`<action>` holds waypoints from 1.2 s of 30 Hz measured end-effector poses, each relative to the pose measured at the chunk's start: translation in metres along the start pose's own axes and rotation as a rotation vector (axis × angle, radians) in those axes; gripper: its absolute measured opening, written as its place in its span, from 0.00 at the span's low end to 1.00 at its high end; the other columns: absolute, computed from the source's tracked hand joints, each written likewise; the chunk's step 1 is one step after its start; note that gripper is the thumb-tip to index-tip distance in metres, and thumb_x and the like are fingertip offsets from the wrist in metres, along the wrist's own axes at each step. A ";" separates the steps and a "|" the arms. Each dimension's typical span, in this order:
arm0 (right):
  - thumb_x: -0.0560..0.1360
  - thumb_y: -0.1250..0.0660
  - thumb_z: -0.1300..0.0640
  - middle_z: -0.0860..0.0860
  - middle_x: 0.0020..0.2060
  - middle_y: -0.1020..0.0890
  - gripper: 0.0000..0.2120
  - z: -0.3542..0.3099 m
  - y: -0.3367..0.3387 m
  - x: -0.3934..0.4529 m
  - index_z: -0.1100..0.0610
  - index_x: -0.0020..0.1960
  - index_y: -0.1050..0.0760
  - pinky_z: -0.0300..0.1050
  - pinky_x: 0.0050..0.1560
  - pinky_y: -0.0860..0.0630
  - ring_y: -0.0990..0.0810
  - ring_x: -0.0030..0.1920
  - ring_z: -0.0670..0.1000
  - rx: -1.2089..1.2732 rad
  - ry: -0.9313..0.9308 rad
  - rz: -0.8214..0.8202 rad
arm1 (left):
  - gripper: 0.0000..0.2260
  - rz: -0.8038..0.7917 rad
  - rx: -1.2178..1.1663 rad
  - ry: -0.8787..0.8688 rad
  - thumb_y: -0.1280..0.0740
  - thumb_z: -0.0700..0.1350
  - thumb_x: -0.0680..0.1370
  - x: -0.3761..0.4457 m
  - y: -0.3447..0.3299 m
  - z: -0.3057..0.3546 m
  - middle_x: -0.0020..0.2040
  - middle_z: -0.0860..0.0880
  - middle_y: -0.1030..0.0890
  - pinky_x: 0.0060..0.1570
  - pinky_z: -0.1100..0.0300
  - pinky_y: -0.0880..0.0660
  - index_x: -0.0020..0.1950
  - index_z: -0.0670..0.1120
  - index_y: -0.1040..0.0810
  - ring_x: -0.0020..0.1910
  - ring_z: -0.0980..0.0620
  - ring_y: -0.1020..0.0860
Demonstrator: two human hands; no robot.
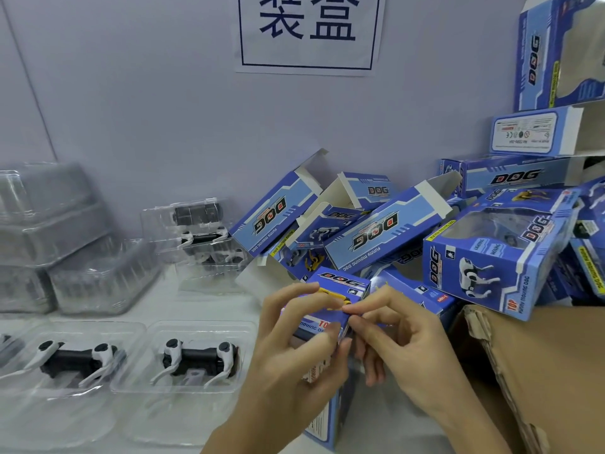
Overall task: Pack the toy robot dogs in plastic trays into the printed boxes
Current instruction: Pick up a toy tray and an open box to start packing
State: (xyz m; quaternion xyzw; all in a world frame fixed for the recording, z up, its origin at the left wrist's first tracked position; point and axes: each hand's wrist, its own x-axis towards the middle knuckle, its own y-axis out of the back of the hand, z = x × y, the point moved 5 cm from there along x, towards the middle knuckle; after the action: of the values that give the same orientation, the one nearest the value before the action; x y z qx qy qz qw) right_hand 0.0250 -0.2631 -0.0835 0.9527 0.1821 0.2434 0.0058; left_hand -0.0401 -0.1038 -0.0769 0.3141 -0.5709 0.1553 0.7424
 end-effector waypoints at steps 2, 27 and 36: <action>0.78 0.28 0.47 0.59 0.32 0.20 0.11 0.002 0.000 0.000 0.52 0.55 0.19 0.47 0.24 0.25 0.23 0.23 0.59 0.002 0.000 -0.017 | 0.06 0.014 0.048 -0.030 0.31 0.40 0.81 -0.001 -0.003 0.003 0.60 0.46 0.17 0.61 0.49 0.25 0.45 0.41 0.21 0.64 0.40 0.23; 0.77 0.27 0.44 0.45 0.42 0.23 0.14 -0.005 0.014 -0.001 0.42 0.63 0.18 0.34 0.45 0.26 0.23 0.40 0.48 -0.339 0.125 0.270 | 0.10 -0.148 -0.315 0.232 0.24 0.41 0.77 0.001 0.011 -0.025 0.59 0.51 0.16 0.61 0.50 0.23 0.57 0.47 0.16 0.64 0.42 0.21; 0.76 0.31 0.45 0.32 0.75 0.31 0.10 0.001 -0.013 0.001 0.47 0.54 0.18 0.39 0.70 0.26 0.34 0.77 0.38 -0.292 0.138 0.079 | 0.13 -0.013 -0.626 0.634 0.29 0.36 0.81 -0.012 0.036 -0.091 0.70 0.44 0.20 0.66 0.44 0.21 0.64 0.44 0.24 0.76 0.46 0.28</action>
State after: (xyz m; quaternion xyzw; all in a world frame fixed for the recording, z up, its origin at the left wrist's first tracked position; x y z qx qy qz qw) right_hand 0.0213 -0.2504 -0.0856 0.9292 0.1069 0.3319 0.1222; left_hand 0.0036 -0.0162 -0.0914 0.0146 -0.3328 0.0588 0.9411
